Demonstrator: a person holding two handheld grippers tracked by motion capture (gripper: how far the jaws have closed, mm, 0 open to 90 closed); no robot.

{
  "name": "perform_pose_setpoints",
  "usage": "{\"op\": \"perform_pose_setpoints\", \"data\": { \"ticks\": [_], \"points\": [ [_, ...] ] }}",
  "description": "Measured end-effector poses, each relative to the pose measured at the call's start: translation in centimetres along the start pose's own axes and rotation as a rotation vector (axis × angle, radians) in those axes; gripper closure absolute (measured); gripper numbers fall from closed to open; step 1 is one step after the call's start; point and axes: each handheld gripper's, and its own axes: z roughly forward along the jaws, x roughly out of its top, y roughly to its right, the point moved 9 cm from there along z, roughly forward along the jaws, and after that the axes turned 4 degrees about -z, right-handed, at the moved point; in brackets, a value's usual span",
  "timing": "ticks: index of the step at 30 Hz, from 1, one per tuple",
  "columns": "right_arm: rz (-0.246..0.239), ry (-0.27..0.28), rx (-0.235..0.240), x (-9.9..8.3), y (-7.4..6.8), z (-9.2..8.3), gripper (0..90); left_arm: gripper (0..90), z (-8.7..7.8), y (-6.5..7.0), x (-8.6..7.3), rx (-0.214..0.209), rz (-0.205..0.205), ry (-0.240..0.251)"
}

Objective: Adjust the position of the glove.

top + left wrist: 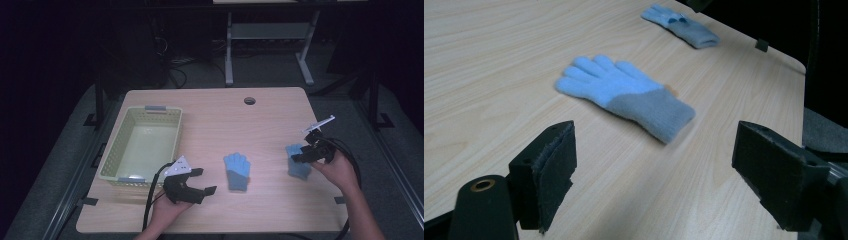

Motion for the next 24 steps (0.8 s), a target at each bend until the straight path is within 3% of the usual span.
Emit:
{"op": "perform_pose_setpoints", "data": {
  "ticks": [7,12,17,19,21,22,24],
  "points": [
    [0.02,-0.029,0.003,-0.4,0.6,0.5,47.8,17.9,0.0,0.2,0.1,-0.007,-0.004,0.003],
    [0.031,-0.079,-0.001,-1.2,0.9,1.5,55.9,17.9,0.0,0.2,0.0,-0.007,0.0,0.0],
    [0.052,-0.115,-0.005,-2.3,1.3,2.5,56.3,17.8,0.0,0.1,0.0,-0.008,-0.006,-0.001],
    [0.055,-0.103,-0.011,-2.3,1.3,2.6,56.7,17.8,0.0,0.2,0.0,-0.01,-0.008,0.002],
    [0.042,-0.109,-0.023,-2.4,1.3,2.6,56.7,17.8,0.0,0.2,0.1,-0.011,-0.009,0.003],
    [0.004,-0.118,-0.05,-2.3,1.1,2.8,56.8,17.8,0.1,0.2,0.0,-0.011,-0.008,0.001],
    [0.002,-0.126,-0.064,-2.3,1.1,2.8,57.1,17.8,0.2,0.2,-0.1,-0.013,-0.009,-0.003]
  ]
}}
